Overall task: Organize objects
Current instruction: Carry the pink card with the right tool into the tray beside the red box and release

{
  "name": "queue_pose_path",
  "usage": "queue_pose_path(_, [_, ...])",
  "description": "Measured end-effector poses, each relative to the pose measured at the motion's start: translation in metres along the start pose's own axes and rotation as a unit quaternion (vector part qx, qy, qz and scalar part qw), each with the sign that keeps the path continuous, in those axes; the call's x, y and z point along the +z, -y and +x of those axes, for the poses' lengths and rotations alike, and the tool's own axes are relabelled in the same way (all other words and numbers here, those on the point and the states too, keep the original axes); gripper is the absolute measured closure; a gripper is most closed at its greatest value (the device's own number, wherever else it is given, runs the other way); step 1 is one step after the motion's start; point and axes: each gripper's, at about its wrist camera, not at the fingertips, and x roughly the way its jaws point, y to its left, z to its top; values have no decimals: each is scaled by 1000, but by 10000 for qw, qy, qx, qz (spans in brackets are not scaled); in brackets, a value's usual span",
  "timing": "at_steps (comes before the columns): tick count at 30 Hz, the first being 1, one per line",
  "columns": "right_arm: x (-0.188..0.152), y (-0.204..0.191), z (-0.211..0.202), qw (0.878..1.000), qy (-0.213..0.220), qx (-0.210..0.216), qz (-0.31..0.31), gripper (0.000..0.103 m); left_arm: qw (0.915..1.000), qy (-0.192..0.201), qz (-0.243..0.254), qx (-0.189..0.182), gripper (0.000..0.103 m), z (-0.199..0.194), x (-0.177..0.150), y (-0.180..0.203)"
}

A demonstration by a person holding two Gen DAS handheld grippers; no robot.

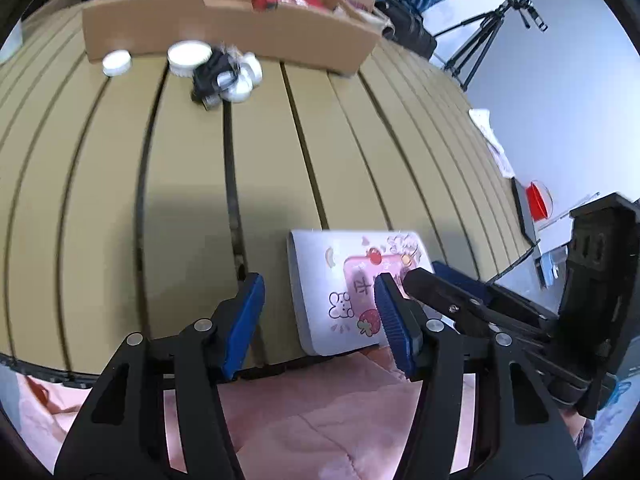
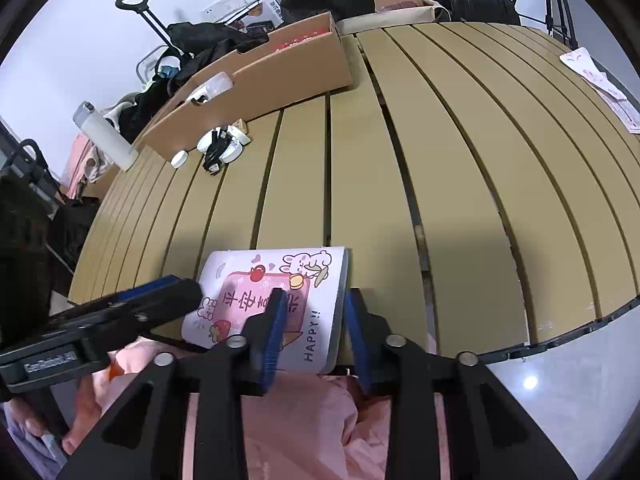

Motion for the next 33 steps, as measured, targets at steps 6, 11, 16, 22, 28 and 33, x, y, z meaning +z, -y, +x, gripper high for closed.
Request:
queue_pose_path(6, [-3,-11,2,9997,80,-101,-217,57,9994,-33,314,-128,80,4,-7,10])
queue_pose_path(11, [25,-21,-6,9998,-7,-21,-222,71,9985,404,349,-73,88,-31,26,17])
queue_pose_path(16, [122,-45,-42,9967,557,251,-533,71,9927,1044,517,-309,88,-85,133,30])
queue_pose_path(22, [243,-73,-42,9931,827,269,-787,71,9927,1093,427,-268,88,-93,249,21])
queue_pose_path(28, [282,-66,34,9956,324,-147,-871,71,9987,487,158,49,88,-7,276,-16])
queue_pose_path(33, [278,-43,113,9912,-357,-863,-944,71,9996,-142,16,247,89,70,268,-40])
